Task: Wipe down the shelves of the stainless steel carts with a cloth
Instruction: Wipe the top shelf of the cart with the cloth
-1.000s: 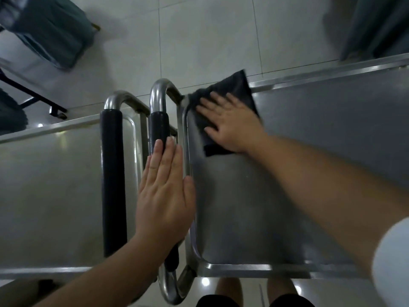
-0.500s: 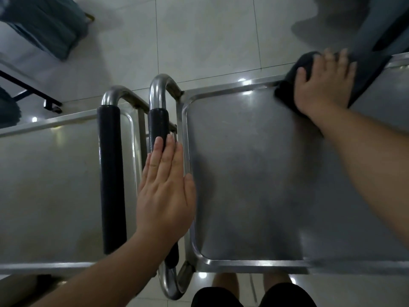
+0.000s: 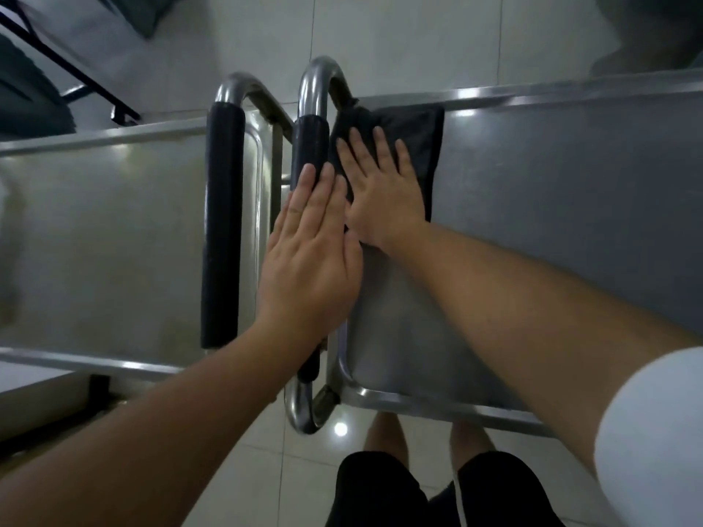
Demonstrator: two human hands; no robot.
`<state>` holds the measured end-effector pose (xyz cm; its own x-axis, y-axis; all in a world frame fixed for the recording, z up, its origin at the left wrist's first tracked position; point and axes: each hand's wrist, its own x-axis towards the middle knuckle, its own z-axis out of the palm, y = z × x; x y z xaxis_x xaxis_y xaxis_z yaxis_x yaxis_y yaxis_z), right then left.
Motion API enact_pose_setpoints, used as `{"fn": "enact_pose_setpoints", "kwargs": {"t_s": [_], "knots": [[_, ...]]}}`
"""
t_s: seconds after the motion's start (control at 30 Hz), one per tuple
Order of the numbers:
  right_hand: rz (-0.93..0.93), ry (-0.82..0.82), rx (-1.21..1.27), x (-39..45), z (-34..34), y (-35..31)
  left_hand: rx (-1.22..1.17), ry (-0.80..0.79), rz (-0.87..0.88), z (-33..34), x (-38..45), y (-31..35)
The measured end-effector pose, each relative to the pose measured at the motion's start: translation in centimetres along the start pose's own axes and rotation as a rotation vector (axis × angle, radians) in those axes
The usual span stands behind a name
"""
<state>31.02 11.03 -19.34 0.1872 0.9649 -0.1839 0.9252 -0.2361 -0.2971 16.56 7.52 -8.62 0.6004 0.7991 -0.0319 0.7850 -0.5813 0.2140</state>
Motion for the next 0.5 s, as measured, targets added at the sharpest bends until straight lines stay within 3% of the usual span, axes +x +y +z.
{"fn": "enact_pose_setpoints", "kwargs": {"t_s": [0.37,0.5], "knots": [[-0.262,-0.104,0.058,-19.2,6.1,-5.9,-0.001,0.069,-0.043,-0.1,-0.2,0.4],[-0.227,-0.123,0.068,-23.9,6.8,-5.3,0.023,0.068,-0.029,-0.4,-0.4,0.8]]}}
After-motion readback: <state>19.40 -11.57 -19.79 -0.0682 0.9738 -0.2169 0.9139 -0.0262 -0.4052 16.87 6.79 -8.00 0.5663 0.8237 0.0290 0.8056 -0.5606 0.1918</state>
